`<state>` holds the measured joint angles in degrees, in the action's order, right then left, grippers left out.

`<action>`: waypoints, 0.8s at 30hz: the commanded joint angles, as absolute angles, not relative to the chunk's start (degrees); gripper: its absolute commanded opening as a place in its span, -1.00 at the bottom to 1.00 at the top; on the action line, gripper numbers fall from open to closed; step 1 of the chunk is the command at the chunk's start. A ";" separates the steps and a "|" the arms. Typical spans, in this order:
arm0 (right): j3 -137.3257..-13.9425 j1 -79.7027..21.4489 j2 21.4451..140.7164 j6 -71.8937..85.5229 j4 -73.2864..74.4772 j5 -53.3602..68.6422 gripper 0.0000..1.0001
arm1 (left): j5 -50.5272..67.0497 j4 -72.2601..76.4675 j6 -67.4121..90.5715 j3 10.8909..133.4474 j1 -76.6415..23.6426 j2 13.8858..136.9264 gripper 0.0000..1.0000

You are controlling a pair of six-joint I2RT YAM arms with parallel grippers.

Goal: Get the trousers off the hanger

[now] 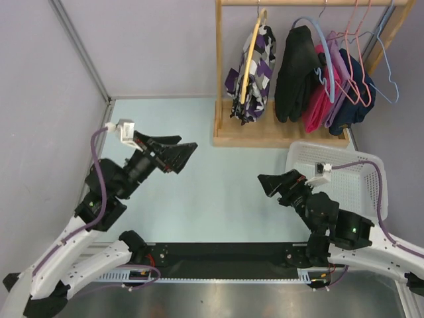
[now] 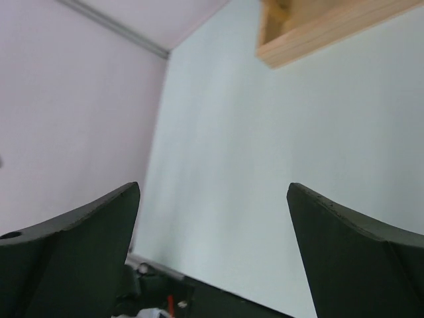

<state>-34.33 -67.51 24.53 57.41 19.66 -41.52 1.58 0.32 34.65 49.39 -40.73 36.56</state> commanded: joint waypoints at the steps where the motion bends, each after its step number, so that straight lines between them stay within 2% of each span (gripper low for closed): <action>1: -40.25 -65.75 28.47 61.25 40.15 -49.84 0.99 | 2.26 -12.49 32.59 59.84 -40.43 44.72 1.00; 5: -45.34 -63.90 26.30 57.75 42.01 -41.60 1.00 | 13.08 2.94 33.41 65.18 -38.41 54.71 1.00; 7: -44.22 -63.90 22.96 51.54 36.67 -34.66 1.00 | 12.84 0.02 32.26 72.38 -38.06 60.96 0.99; 8: -43.60 -63.90 19.72 48.46 34.82 -32.02 0.99 | 13.53 -6.00 30.69 81.56 -37.53 67.87 0.99; 11: -43.41 -63.90 15.13 47.90 35.84 -32.42 1.00 | 17.83 -11.50 30.76 98.27 -35.34 78.72 0.90; 14: -45.87 -63.90 14.41 46.93 38.75 -31.82 0.99 | 22.05 -11.60 32.86 111.03 -33.40 90.93 0.79; 16: -47.28 -63.98 14.85 46.15 40.34 -30.51 1.00 | 23.90 -11.43 33.57 117.30 -32.96 98.94 0.76; 19: -48.77 -63.98 16.26 46.67 42.36 -28.74 1.00 | 25.57 -12.22 35.24 132.92 -32.70 108.61 0.71; 24: -47.99 -63.98 17.23 46.76 40.70 -24.88 0.99 | 25.93 -6.26 39.37 138.60 -32.70 116.10 0.61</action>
